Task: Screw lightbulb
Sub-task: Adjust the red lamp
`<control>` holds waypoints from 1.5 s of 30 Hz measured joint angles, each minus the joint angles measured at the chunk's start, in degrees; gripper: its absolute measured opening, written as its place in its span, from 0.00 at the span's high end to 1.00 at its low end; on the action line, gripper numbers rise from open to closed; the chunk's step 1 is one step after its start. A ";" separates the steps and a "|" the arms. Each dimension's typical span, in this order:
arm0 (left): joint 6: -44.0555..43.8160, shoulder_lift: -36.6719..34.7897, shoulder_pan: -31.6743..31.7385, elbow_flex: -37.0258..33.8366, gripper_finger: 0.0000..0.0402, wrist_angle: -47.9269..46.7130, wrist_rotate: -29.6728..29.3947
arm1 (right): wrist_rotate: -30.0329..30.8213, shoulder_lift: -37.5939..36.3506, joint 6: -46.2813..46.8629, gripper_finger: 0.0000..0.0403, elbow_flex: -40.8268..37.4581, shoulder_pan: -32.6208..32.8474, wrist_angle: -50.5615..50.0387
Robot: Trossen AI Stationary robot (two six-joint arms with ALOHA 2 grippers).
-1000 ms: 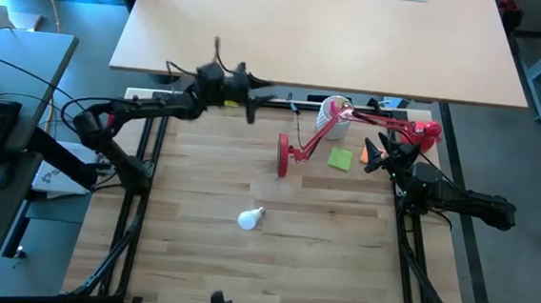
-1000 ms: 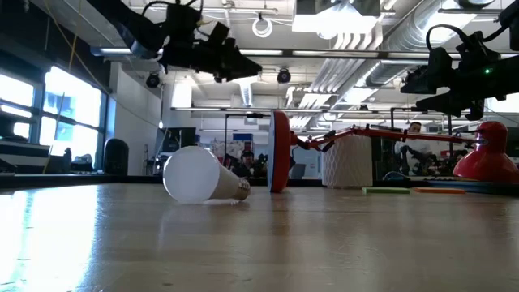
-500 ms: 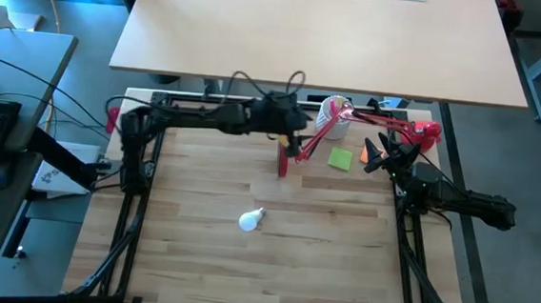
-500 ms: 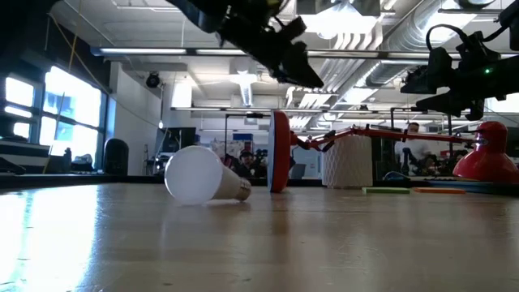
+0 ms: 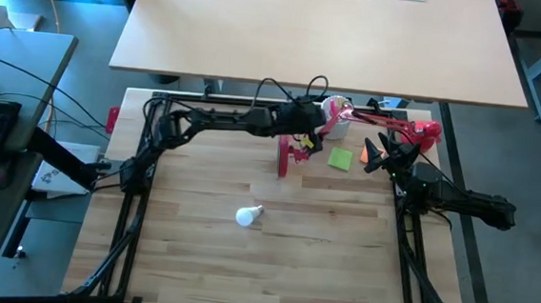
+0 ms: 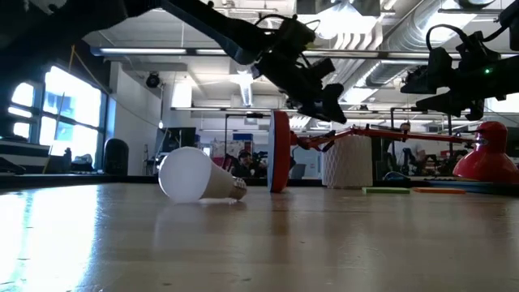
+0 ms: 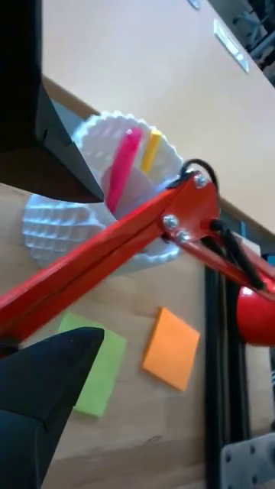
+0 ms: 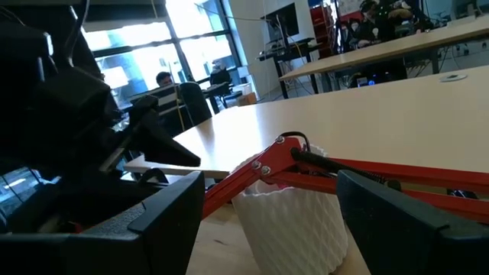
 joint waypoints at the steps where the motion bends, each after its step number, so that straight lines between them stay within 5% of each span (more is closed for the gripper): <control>1: -0.39 0.99 -0.09 1.39 0.31 -0.15 -0.79 | -0.02 -0.01 0.00 0.27 0.00 0.01 0.01; 8: -1.83 5.72 -0.53 8.67 0.31 -6.44 -5.26 | -0.02 0.00 0.00 0.27 0.02 0.00 -0.01; 20: -5.02 7.62 -0.26 9.31 0.32 -7.92 -5.15 | -0.02 0.00 0.00 0.27 0.00 0.01 -0.01; 34: -3.44 7.16 -0.56 9.15 0.52 -9.34 -7.68 | -0.02 0.01 0.00 0.27 0.00 -0.01 -0.01; 45: -1.05 3.80 -0.64 8.96 0.41 -12.72 -9.89 | 0.00 -0.01 0.00 0.27 0.02 -0.01 0.01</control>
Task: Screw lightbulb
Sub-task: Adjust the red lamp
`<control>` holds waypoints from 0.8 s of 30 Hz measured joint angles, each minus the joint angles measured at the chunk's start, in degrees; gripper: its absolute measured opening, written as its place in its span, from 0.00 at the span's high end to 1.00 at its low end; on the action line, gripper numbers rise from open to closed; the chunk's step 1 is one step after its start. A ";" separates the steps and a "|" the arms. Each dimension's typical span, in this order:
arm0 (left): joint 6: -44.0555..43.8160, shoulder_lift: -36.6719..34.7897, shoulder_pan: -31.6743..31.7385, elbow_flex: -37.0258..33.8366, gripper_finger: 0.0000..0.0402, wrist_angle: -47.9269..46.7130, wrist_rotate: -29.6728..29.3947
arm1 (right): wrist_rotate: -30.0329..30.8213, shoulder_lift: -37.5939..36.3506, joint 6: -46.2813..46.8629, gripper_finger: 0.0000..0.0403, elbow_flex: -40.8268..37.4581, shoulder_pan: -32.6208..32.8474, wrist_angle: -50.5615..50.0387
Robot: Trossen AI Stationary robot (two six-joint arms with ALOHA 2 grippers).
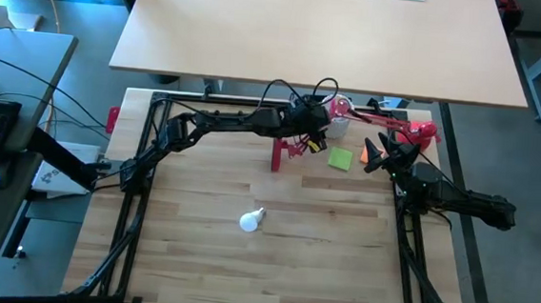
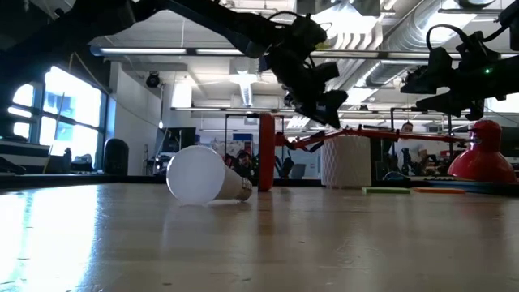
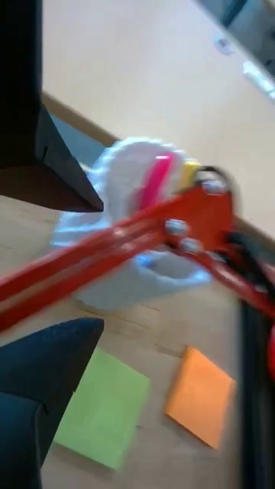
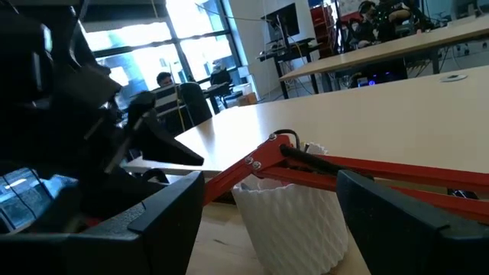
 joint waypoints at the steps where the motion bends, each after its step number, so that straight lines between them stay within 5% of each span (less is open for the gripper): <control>1: -0.92 0.25 0.35 -0.04 0.40 -1.03 0.04 | -0.02 0.00 0.00 0.27 -0.02 0.01 -0.02; 15: -4.11 2.77 0.95 0.07 0.36 -2.15 2.92 | 0.00 0.00 0.00 0.27 -0.02 0.00 -0.02; 24: -2.03 2.93 0.35 -0.09 0.41 -4.74 -2.09 | 0.00 -0.02 0.00 0.27 -0.02 0.02 -0.02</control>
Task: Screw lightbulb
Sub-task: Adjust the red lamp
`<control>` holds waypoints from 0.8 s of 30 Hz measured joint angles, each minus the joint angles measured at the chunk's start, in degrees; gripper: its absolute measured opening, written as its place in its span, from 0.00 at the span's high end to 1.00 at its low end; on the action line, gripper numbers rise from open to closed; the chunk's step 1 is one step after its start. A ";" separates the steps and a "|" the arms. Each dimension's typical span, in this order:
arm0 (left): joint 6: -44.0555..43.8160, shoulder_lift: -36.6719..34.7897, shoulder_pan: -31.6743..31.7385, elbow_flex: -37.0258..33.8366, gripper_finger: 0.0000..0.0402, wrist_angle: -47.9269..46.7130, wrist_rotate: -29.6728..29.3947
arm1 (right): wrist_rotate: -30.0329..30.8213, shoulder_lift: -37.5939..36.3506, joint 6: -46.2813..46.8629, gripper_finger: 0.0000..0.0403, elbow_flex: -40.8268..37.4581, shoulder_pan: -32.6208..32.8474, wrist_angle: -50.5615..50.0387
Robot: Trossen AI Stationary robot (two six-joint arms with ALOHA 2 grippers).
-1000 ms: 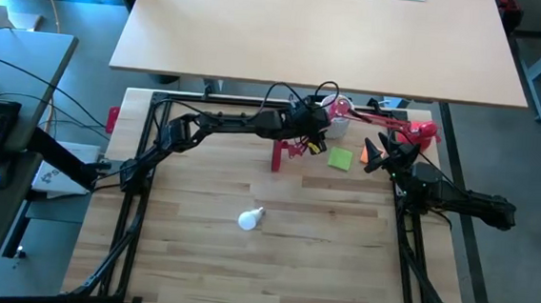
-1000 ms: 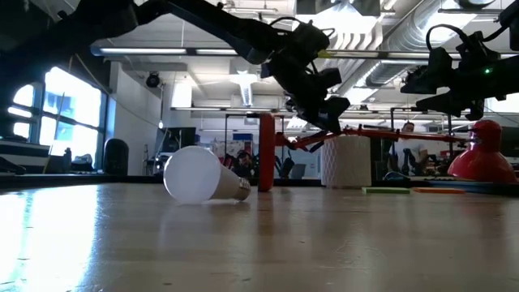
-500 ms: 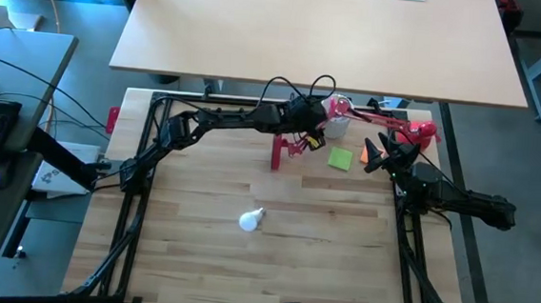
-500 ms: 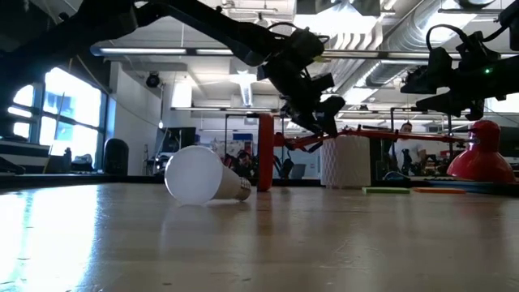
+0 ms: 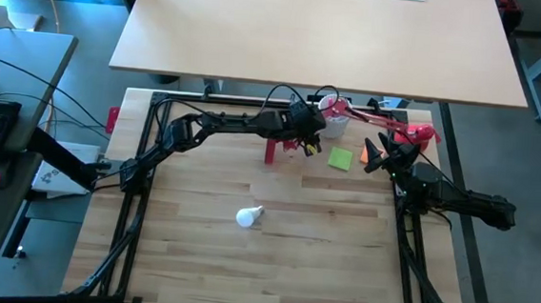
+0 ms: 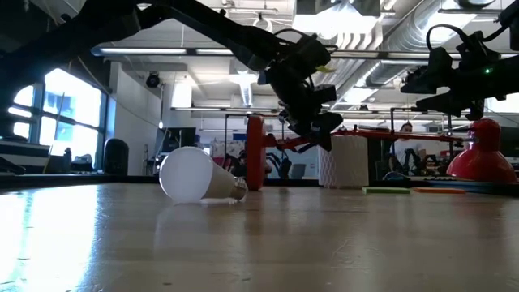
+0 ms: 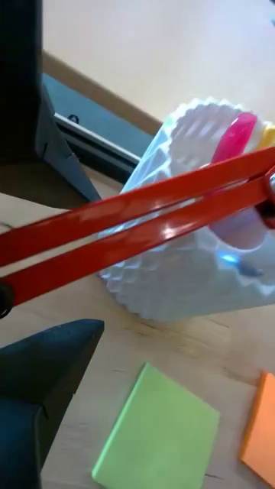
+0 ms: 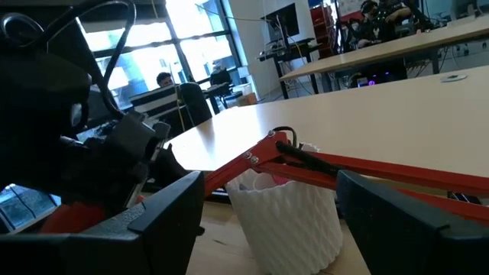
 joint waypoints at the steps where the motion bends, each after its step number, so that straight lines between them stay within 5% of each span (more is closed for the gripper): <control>1: 0.01 0.00 0.00 0.00 0.42 -0.26 0.04 | -0.01 0.00 0.00 0.27 0.00 0.00 0.00; 6: -0.14 0.00 0.09 0.00 0.51 -0.07 -0.08 | -0.01 0.00 0.00 0.27 0.00 -0.01 0.00; 14: 0.18 -0.49 0.25 0.07 0.82 -0.49 -0.95 | -0.01 0.00 0.00 0.27 0.00 -0.02 0.00; 24: -3.26 -1.69 2.70 0.04 0.82 -4.12 3.25 | -0.01 0.00 0.00 0.27 0.00 -0.02 0.00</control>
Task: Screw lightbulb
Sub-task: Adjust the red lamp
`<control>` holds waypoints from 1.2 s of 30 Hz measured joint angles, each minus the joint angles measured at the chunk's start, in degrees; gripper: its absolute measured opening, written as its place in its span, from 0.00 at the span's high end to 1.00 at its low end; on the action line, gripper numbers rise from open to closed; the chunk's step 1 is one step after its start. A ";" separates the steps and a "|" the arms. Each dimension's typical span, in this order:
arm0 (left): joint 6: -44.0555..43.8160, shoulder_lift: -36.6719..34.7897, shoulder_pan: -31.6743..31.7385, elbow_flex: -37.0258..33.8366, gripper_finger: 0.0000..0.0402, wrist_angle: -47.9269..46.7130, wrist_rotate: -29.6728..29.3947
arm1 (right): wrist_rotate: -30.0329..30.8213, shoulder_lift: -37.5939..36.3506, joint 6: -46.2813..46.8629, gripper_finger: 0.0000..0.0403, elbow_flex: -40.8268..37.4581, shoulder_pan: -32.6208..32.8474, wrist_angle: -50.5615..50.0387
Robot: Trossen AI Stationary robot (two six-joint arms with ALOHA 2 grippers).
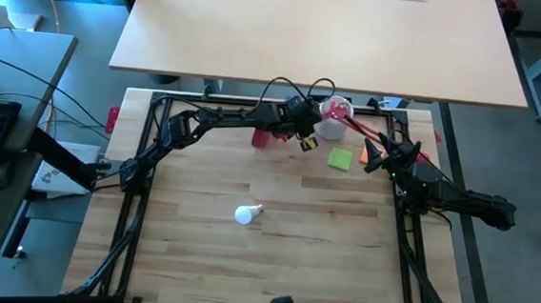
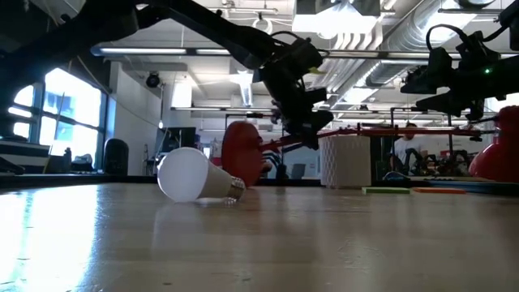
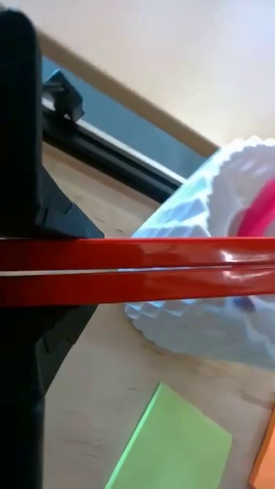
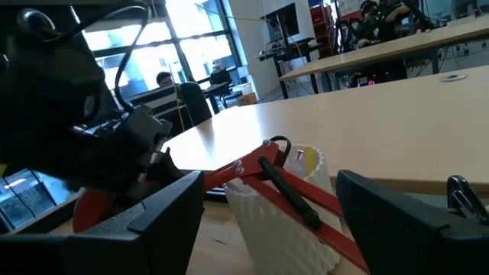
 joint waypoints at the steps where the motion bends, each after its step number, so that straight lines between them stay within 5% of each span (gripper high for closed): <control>1: -0.78 -0.11 0.66 0.00 0.82 -0.29 1.27 | 0.04 0.00 -0.01 0.27 0.00 0.00 0.00; 20: -11.33 -2.80 11.47 0.00 0.82 -0.39 13.98 | 0.03 0.00 0.02 0.27 0.00 0.00 0.00; 36: -13.77 -2.86 18.64 0.00 0.82 3.68 36.28 | 0.02 0.00 0.02 0.27 0.02 0.02 0.00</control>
